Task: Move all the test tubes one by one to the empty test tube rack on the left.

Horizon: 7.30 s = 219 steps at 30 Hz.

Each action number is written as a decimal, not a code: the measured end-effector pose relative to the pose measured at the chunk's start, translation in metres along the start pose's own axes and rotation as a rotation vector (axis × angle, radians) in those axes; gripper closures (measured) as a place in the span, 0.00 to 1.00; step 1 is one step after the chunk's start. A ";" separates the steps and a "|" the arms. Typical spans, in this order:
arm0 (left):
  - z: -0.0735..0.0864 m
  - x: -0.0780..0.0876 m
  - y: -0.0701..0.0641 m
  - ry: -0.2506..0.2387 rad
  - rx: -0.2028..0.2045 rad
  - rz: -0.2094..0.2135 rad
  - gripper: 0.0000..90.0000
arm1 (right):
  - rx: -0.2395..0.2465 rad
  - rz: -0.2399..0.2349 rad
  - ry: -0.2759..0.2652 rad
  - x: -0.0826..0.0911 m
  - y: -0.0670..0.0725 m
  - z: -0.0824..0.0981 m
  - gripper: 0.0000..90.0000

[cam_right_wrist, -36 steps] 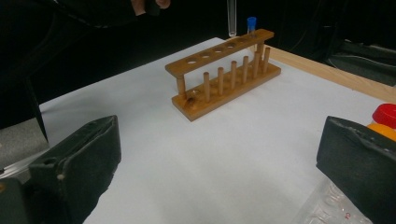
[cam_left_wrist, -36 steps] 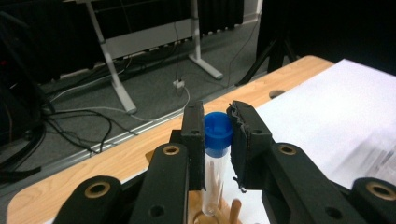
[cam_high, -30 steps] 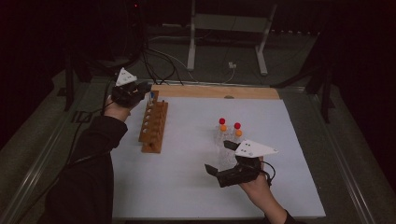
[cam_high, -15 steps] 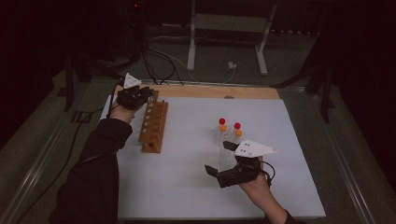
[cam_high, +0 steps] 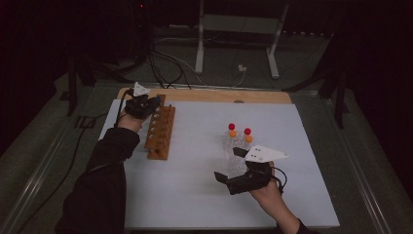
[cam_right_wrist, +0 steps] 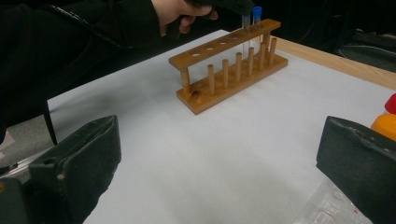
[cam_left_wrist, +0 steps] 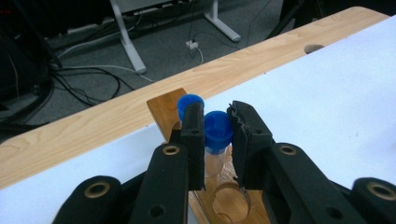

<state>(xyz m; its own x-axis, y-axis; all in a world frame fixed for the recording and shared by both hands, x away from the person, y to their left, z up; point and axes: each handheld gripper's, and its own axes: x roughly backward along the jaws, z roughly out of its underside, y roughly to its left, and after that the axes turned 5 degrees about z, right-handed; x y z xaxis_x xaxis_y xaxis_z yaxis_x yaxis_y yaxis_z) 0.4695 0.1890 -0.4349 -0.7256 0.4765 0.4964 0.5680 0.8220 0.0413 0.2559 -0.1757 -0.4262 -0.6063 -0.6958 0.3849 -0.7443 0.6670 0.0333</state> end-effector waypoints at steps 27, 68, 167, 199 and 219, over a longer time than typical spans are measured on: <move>0.002 0.005 -0.009 0.022 0.018 0.017 0.50 | -0.002 0.019 -0.020 0.006 -0.005 -0.003 0.00; 0.075 0.141 -0.109 -0.188 -0.065 0.373 0.02 | -0.106 0.388 0.247 -0.006 -0.084 0.025 0.53; 0.060 0.134 -0.146 -0.148 -0.111 0.522 0.03 | 0.067 0.083 0.148 -0.034 0.014 -0.005 0.84; 0.047 0.096 -0.194 -0.120 -0.205 0.568 0.69 | 0.104 0.002 0.211 -0.050 0.036 0.005 0.84; 0.038 0.099 -0.181 -0.136 -0.220 0.533 0.80 | 0.084 -0.001 0.176 -0.047 0.033 0.004 0.61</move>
<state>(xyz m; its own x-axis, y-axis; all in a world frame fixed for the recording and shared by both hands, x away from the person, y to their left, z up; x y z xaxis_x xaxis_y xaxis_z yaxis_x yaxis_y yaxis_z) 0.2798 0.0990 -0.4267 -0.3528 0.8537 0.3831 0.9245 0.3811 0.0023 0.2590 -0.1223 -0.4473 -0.5524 -0.6347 0.5403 -0.7703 0.6365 -0.0399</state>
